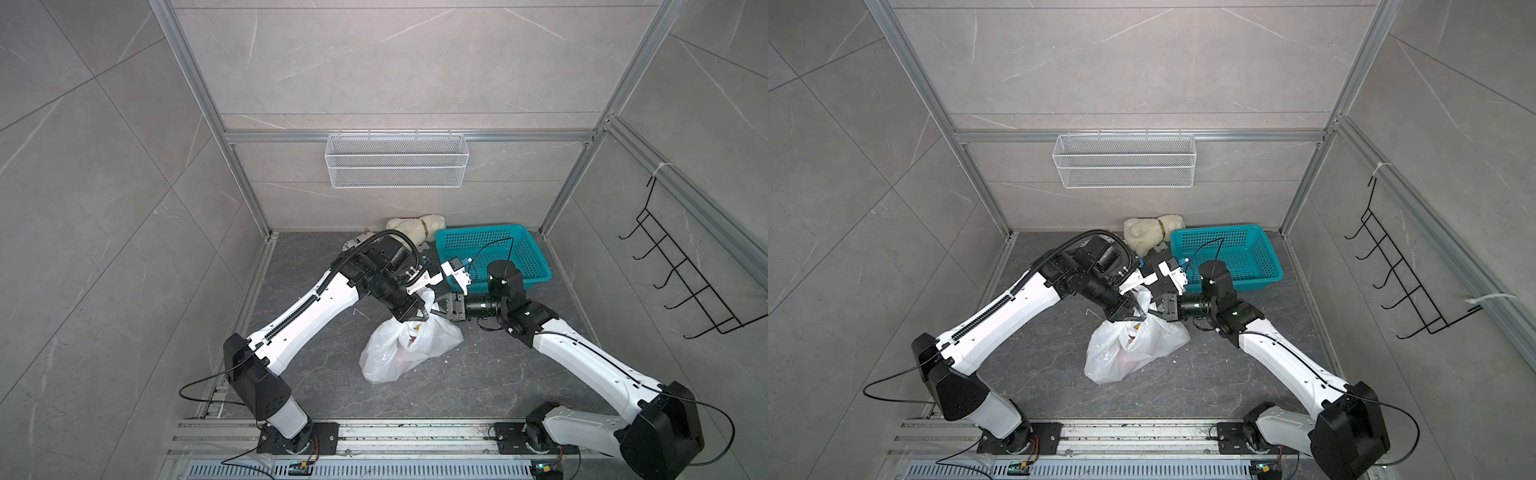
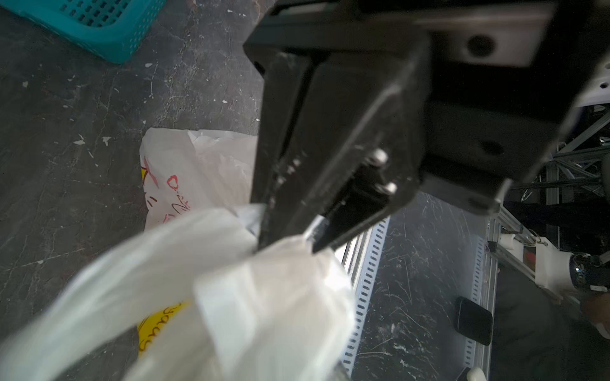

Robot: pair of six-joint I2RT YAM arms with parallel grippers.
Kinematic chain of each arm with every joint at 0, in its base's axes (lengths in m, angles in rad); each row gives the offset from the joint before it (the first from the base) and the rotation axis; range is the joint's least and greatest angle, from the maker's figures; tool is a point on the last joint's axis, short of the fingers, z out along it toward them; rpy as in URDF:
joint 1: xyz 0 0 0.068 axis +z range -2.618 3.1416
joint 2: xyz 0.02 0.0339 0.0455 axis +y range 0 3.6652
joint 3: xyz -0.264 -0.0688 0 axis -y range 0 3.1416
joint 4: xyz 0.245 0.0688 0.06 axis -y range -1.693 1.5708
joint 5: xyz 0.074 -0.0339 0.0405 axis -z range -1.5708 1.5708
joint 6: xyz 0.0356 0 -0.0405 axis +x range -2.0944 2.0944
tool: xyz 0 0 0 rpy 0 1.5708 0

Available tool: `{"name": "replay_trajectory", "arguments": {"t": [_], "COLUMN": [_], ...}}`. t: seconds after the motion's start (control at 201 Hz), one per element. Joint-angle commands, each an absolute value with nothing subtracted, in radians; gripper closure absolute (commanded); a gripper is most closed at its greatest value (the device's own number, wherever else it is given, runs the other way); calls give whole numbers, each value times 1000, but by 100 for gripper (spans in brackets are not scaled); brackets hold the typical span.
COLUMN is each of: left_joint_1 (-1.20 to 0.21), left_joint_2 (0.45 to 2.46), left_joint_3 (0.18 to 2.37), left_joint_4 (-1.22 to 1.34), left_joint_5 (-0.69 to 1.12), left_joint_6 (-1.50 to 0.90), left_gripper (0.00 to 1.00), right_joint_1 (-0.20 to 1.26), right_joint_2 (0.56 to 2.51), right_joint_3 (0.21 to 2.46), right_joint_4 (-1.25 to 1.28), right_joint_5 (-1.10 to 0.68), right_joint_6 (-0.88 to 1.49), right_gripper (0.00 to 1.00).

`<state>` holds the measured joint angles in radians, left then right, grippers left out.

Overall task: Place the peach into a plastic bag & tie a knot
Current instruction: Cross the plastic bag at the center of the board.

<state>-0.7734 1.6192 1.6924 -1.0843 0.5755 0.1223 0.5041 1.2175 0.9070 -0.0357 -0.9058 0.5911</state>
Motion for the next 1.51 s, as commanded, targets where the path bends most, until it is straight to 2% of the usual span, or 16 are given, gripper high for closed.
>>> {"name": "replay_trajectory", "arguments": {"t": [0.0,0.503,0.916,1.135,1.329,1.503], "left_joint_1": [-771,-711,-692,-695,-719,-737], "left_joint_2": [1624,1600,1590,1606,1632,1650], "left_joint_3": [1730,1703,1692,1701,1719,1730], "left_joint_4": [-1130,-1109,-1089,-1085,-1097,-1107], "left_joint_5": [539,596,670,683,695,696], "left_joint_6": [102,91,63,40,40,42], "left_gripper": [100,100,100,100,100,100], "right_joint_1": [509,509,509,509,509,509], "right_joint_2": [1213,1215,1220,1230,1233,1247], "right_joint_3": [925,849,841,856,875,879], "right_joint_4": [-38,201,222,202,152,140], "right_joint_5": [-945,-1043,-1023,-1017,-993,-978], "right_joint_6": [573,722,730,715,688,684], "right_gripper": [97,85,61,55,54,61]}}
